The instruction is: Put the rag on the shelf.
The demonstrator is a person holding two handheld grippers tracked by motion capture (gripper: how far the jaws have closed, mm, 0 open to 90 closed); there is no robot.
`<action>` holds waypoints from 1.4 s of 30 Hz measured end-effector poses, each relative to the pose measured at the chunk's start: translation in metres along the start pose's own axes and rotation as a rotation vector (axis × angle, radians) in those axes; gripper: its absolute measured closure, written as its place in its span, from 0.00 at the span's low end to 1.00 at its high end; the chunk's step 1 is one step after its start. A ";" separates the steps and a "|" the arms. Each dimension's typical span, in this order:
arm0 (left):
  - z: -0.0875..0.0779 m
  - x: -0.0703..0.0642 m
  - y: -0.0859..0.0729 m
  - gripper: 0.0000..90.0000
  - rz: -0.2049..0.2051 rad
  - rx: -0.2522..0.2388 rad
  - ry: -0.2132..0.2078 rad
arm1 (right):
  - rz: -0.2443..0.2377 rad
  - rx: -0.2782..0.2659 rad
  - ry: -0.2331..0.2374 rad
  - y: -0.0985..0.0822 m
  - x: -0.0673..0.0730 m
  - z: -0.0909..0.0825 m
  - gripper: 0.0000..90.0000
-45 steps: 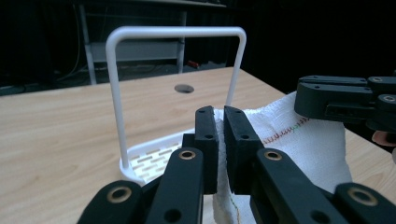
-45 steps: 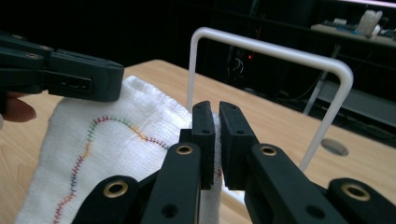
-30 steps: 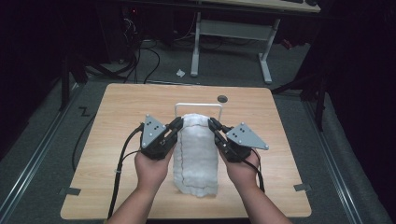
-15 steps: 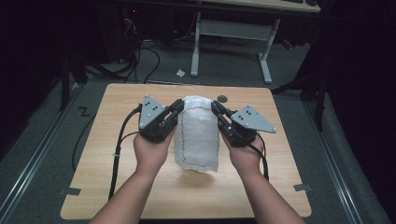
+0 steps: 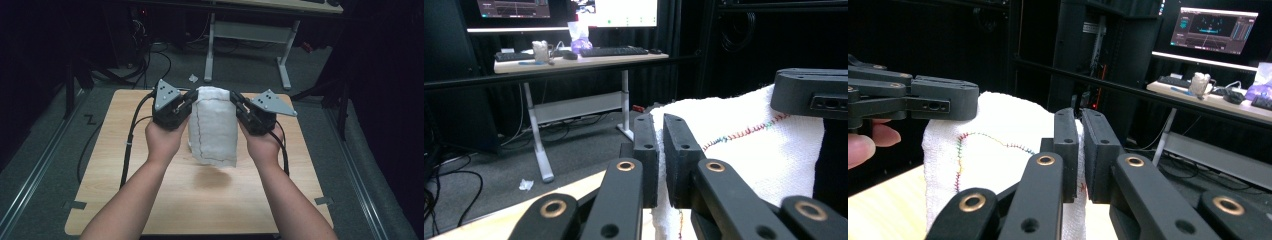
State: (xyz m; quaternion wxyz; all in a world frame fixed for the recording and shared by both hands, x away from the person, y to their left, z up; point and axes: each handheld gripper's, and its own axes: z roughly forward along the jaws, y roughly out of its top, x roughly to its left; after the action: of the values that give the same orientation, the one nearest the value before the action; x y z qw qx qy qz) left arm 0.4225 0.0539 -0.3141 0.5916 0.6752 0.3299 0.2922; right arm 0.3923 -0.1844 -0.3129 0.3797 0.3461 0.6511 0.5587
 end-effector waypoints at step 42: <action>0.120 0.065 -0.003 0.94 -0.087 0.188 0.026 | 0.106 0.189 -0.019 -0.016 -0.079 0.112 0.95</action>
State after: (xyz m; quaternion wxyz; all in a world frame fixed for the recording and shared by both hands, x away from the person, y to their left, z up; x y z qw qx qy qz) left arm 0.5563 0.0329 -0.3321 0.5333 0.7090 0.3924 0.2426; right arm 0.5274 -0.2033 -0.3301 0.3213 0.4196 0.6781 0.5107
